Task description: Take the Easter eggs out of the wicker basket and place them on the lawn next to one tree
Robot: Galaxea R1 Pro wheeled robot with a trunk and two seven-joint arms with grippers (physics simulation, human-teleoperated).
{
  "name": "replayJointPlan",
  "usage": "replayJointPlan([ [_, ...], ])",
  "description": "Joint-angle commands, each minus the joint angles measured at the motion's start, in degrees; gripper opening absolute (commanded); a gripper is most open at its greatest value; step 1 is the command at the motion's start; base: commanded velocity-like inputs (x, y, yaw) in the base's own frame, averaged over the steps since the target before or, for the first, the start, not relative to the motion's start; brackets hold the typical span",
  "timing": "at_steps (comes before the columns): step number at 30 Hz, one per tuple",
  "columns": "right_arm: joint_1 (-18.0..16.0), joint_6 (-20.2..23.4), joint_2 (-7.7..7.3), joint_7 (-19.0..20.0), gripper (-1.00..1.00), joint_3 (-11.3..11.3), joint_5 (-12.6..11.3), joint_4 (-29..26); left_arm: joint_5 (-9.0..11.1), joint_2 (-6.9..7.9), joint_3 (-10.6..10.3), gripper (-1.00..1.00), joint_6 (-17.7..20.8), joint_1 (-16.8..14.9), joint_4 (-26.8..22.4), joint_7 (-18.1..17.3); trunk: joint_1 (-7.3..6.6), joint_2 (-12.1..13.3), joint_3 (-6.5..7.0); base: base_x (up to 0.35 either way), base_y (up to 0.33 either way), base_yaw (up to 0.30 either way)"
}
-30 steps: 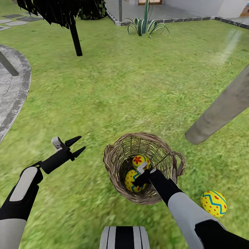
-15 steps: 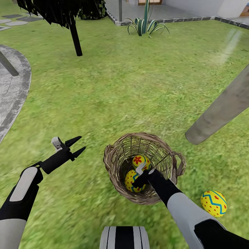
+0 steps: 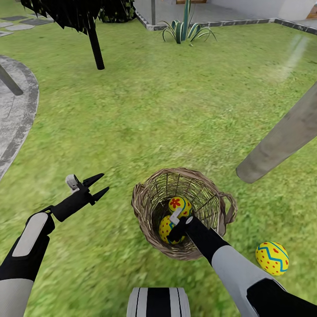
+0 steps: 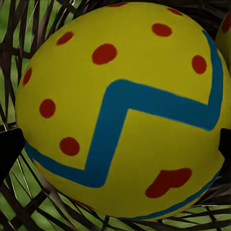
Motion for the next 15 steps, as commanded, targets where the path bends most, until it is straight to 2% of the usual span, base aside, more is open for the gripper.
replayJointPlan([
  [1, -0.01, 0.19, 0.00, 0.36, 1.00, 0.03, 0.60, -0.12, -0.18, -0.01, 0.09, 1.00, 0.28, -0.03, 0.02, -0.25, -0.01, -0.01, -0.03, 0.000, 0.000, 0.000],
  [5, -0.01, 0.19, -0.02, 0.32, 1.00, -0.09, 0.60, -0.16, -0.17, -0.01, 0.06, 1.00, 0.28, -0.01, 0.02, -0.25, 0.04, -0.04, -0.48, 0.000, 0.000, 0.000],
  [15, -0.01, 0.57, -0.09, -0.14, 1.00, -0.20, 0.69, -1.24, -0.17, -0.01, 0.05, 1.00, 0.28, -0.02, 0.02, -0.25, 0.04, -0.04, -0.48, 0.000, 0.000, 0.000],
])
